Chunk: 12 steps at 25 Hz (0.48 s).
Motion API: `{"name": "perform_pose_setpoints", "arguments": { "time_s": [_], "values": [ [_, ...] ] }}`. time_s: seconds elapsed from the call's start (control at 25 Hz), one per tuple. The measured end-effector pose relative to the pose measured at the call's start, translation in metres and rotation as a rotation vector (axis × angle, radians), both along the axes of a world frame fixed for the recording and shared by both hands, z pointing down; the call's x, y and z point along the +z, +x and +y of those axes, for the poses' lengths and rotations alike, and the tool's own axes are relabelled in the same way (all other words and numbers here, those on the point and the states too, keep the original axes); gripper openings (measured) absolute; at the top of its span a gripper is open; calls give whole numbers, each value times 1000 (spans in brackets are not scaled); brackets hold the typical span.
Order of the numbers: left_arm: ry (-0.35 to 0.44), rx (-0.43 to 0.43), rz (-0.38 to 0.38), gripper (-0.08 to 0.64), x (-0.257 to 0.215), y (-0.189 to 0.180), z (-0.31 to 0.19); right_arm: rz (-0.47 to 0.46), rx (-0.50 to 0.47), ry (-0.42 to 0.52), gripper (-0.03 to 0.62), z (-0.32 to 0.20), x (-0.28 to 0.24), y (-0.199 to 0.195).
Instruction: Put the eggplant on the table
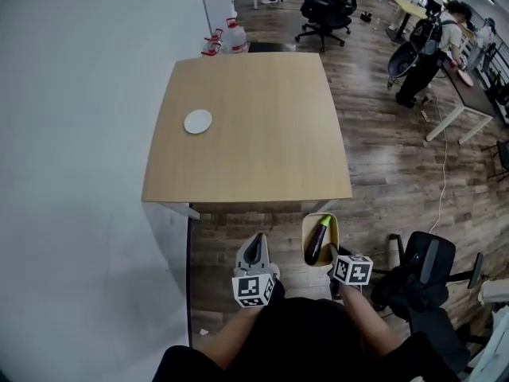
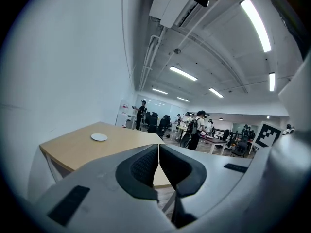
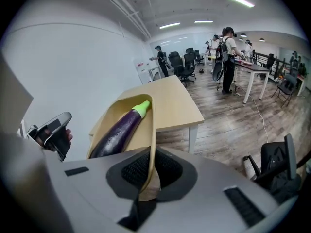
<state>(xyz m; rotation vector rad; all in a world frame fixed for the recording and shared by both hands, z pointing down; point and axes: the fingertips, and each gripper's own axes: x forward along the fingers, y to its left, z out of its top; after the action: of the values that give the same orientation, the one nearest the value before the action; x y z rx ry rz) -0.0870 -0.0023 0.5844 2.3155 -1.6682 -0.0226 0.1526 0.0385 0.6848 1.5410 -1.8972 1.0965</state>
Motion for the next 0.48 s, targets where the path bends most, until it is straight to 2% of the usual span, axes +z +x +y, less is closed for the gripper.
{"name": "perform_pose_setpoints", "arguments": {
  "time_s": [0.16,0.48],
  "values": [
    [-15,-23,31,18,-3,-23,-31,-50,-12,26,67,-24,-7,-19],
    [-11,-41,41,18,1,-35,-54,-46,-63,34,67,-69,-2,-39]
  ]
}}
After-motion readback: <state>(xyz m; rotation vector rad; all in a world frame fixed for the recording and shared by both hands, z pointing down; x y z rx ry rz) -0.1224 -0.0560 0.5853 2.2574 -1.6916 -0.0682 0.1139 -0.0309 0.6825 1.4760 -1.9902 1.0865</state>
